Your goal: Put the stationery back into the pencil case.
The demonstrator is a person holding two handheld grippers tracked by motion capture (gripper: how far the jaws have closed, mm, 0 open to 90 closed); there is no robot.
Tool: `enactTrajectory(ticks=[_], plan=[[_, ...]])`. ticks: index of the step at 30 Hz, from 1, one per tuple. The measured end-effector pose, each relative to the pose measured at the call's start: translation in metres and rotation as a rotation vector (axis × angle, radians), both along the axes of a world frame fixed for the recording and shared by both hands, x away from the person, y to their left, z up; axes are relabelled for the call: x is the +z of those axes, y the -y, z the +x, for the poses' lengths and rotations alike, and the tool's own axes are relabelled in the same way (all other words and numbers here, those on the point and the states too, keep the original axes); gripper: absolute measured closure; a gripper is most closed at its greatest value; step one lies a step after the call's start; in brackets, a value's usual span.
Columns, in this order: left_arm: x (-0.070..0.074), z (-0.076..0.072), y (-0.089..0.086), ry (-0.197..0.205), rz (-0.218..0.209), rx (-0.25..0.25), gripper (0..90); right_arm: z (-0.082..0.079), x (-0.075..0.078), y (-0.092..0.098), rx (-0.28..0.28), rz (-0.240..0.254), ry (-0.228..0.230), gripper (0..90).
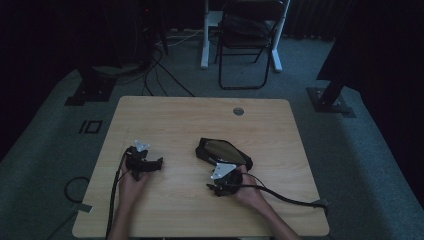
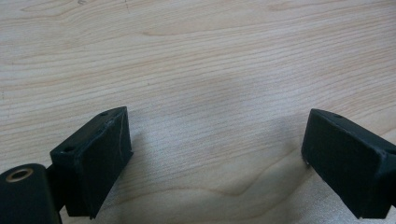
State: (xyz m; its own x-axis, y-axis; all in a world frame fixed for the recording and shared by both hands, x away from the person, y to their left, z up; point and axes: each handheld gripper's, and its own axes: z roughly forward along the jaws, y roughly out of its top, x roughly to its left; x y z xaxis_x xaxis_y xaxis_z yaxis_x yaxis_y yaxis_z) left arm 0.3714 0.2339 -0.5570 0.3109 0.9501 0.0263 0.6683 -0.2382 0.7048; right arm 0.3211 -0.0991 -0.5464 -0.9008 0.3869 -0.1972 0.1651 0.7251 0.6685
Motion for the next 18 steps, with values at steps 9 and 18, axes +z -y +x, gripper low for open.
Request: enactTrajectory(ticks=[9,18], plan=[[0.0,0.0,0.0,0.0,0.0,0.0,8.5,-0.014,0.001,0.003,0.031,-0.016,-0.044,44.8],[0.0,0.0,0.0,0.0,0.0,0.0,8.5,-0.019,0.003,0.015,-0.006,0.014,-0.097,50.2]])
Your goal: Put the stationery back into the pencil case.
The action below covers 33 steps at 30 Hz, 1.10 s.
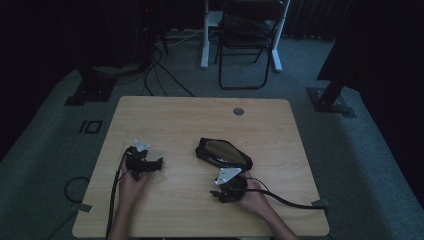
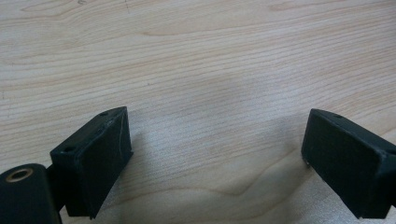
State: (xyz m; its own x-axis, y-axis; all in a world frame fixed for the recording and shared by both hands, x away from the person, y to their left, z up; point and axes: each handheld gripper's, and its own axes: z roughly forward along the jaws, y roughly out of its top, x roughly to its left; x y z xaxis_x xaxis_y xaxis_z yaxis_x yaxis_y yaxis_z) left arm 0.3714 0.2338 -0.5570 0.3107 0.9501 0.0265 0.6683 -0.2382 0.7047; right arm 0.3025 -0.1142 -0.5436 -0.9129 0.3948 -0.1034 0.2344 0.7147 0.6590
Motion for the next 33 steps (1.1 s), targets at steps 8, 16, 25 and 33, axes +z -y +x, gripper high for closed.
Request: enactTrajectory(ticks=[8,16,25,33], plan=[[0.0,0.0,0.0,0.0,0.0,0.0,8.5,-0.011,0.001,0.021,-0.05,0.019,-0.016,54.4],[0.0,0.0,0.0,0.0,0.0,0.0,8.5,-0.021,0.004,0.041,-0.15,0.071,0.003,46.6],[0.0,0.0,0.0,0.0,0.0,0.0,8.5,-0.025,0.002,0.053,-0.285,0.067,0.033,32.6],[0.0,0.0,0.0,0.0,0.0,0.0,8.5,-0.021,-0.001,0.045,-0.221,0.093,0.033,33.3]])
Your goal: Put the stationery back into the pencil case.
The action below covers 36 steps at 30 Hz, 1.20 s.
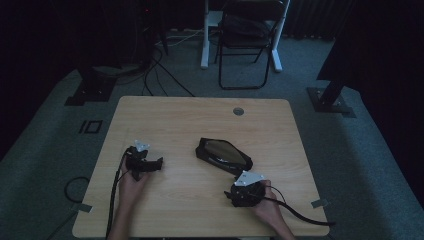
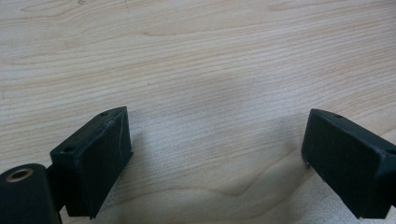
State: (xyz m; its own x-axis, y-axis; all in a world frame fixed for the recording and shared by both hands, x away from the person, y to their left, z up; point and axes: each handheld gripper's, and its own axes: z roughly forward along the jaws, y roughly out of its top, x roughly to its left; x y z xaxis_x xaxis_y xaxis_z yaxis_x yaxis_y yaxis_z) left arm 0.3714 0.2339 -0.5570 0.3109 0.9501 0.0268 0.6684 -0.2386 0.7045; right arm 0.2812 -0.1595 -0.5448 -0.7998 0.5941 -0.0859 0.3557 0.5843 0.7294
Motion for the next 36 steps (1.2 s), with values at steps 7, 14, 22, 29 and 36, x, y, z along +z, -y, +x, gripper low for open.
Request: enactTrajectory(ticks=[7,14,22,29,36], plan=[[0.0,0.0,0.0,0.0,0.0,0.0,8.5,0.003,-0.005,-0.007,0.041,-0.026,-0.03,39.1],[0.0,0.0,0.0,0.0,0.0,0.0,8.5,-0.006,-0.004,0.003,0.06,-0.031,-0.047,48.7],[0.0,0.0,0.0,0.0,0.0,0.0,8.5,-0.018,0.002,0.022,0.001,-0.007,-0.013,42.0],[0.0,0.0,0.0,0.0,0.0,0.0,8.5,-0.021,0.002,0.035,-0.103,-0.009,0.013,28.3],[0.0,0.0,0.0,0.0,0.0,0.0,8.5,-0.017,-0.002,0.036,-0.177,-0.011,-0.018,19.3]])
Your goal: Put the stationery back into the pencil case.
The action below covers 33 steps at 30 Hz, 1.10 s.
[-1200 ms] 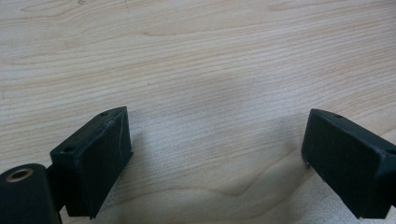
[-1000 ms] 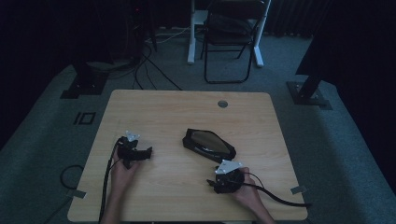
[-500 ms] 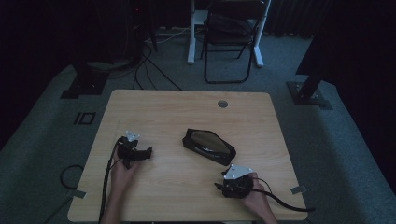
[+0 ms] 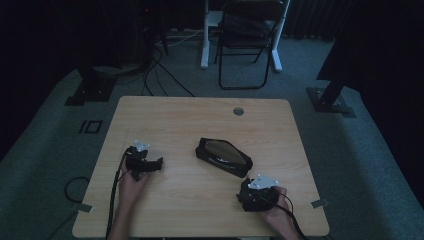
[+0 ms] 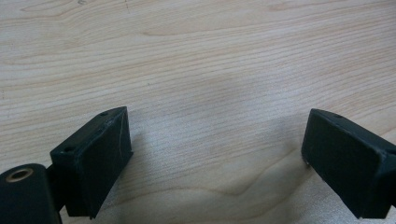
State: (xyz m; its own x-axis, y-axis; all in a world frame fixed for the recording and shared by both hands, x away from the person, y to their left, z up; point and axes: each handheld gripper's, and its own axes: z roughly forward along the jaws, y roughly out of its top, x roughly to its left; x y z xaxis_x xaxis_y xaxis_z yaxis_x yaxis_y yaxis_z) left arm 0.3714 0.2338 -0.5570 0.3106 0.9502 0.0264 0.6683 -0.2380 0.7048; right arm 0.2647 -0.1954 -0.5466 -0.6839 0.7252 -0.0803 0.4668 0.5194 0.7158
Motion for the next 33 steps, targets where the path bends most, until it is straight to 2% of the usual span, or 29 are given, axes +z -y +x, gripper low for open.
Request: enactTrajectory(ticks=[3,7,10,14,17,22,25,28,33], plan=[[0.0,0.0,0.0,0.0,0.0,0.0,8.5,0.004,-0.003,0.0,-0.017,-0.003,-0.032,18.0],[0.0,0.0,0.0,0.0,0.0,0.0,8.5,0.011,-0.007,-0.004,-0.02,-0.012,-0.048,17.9],[0.0,0.0,0.0,0.0,0.0,0.0,8.5,0.013,-0.009,-0.006,-0.017,-0.013,-0.059,20.9],[0.0,0.0,0.0,0.0,0.001,0.0,8.5,0.009,-0.008,-0.004,-0.012,-0.02,-0.05,26.1],[0.0,0.0,0.0,0.0,0.0,0.0,8.5,0.005,-0.008,-0.001,0.008,-0.012,-0.055,32.1],[0.0,0.0,0.0,0.0,0.0,0.0,8.5,-0.001,-0.007,0.0,0.082,-0.01,-0.05,41.0],[0.0,0.0,0.0,0.0,0.0,0.0,8.5,-0.003,-0.007,-0.003,0.14,-0.016,-0.041,41.2],[0.0,0.0,0.0,0.0,0.0,0.0,8.5,-0.003,-0.007,-0.006,0.169,-0.03,-0.029,41.2],[0.0,0.0,0.0,0.0,0.0,0.0,8.5,0.001,-0.007,-0.001,0.151,-0.026,-0.039,36.1]])
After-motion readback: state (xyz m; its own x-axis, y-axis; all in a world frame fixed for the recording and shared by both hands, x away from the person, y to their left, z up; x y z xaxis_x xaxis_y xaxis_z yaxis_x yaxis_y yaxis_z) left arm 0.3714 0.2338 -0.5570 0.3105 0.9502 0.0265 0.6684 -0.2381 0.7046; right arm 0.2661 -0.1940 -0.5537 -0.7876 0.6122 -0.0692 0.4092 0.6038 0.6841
